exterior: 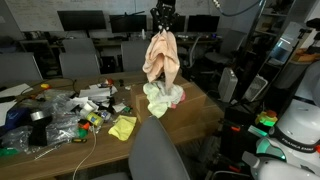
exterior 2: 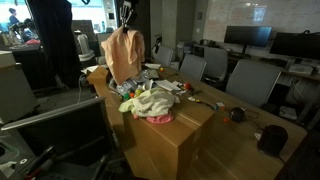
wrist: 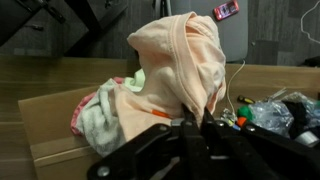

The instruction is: Move the pink shirt, the green towel and the peach shirt on the top of the box respectively

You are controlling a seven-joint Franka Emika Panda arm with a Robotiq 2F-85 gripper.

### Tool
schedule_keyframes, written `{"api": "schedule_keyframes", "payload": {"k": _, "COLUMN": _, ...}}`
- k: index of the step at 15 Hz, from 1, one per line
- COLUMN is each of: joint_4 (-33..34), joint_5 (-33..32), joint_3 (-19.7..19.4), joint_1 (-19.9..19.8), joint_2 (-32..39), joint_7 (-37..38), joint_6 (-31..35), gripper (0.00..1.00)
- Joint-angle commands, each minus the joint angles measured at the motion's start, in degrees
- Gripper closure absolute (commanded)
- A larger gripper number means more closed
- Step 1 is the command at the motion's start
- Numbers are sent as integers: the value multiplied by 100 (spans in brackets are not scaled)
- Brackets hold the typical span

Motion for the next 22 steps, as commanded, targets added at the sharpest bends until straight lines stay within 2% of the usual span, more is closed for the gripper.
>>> {"api": "schedule_keyframes", "payload": {"k": 1, "joint_4": 503, "joint_5": -113, "joint_3": -96, "joint_1": -12, "joint_2": 252, "joint_7": 508, "joint_6": 584, "gripper": 98}}
{"api": "schedule_keyframes", "payload": {"k": 7, "joint_4": 433, "joint_5": -973, "joint_3": -277, "joint_1": 20, "joint_2": 248, "joint_7": 1696, "joint_6": 1746, "gripper": 98}}
{"api": "schedule_keyframes", "payload": {"k": 8, "joint_4": 451, "joint_5": -1171, "joint_3": -304, "joint_1": 29, "joint_2": 271, "joint_7": 1941, "joint_6": 1760, "gripper": 65}}
{"api": "schedule_keyframes", "payload": {"k": 9, "joint_4": 446, "joint_5": -1310, "joint_3": -314, "joint_1": 31, "joint_2": 279, "joint_7": 2112, "joint_6": 1770, "gripper": 65}}
{"api": "schedule_keyframes", "payload": {"k": 10, "joint_4": 467, "joint_5": -1415, "joint_3": -314, "joint_1": 27, "joint_2": 297, "joint_7": 2220, "joint_6": 1669, "gripper": 60}}
{"api": "schedule_keyframes", "payload": {"k": 13, "joint_4": 466, "joint_5": -1561, "joint_3": -268, "joint_1": 25, "joint_2": 329, "joint_7": 2249, "joint_6": 1498, "gripper": 37}}
{"api": "schedule_keyframes", "payload": {"k": 17, "joint_4": 280, "joint_5": -1149, "joint_3": -53, "joint_1": 29, "joint_2": 265, "joint_7": 1366, "joint_6": 852, "gripper": 6}}
{"api": "schedule_keyframes", "payload": {"k": 18, "joint_4": 9, "joint_5": -1092, "joint_3": 21, "joint_1": 90, "joint_2": 116, "joint_7": 1209, "joint_6": 834, "gripper": 1}}
{"api": "schedule_keyframes", "payload": {"k": 22, "joint_4": -932, "joint_5": -852, "joint_3": 270, "joint_1": 268, "joint_2": -350, "joint_7": 523, "joint_6": 529, "gripper": 0}}
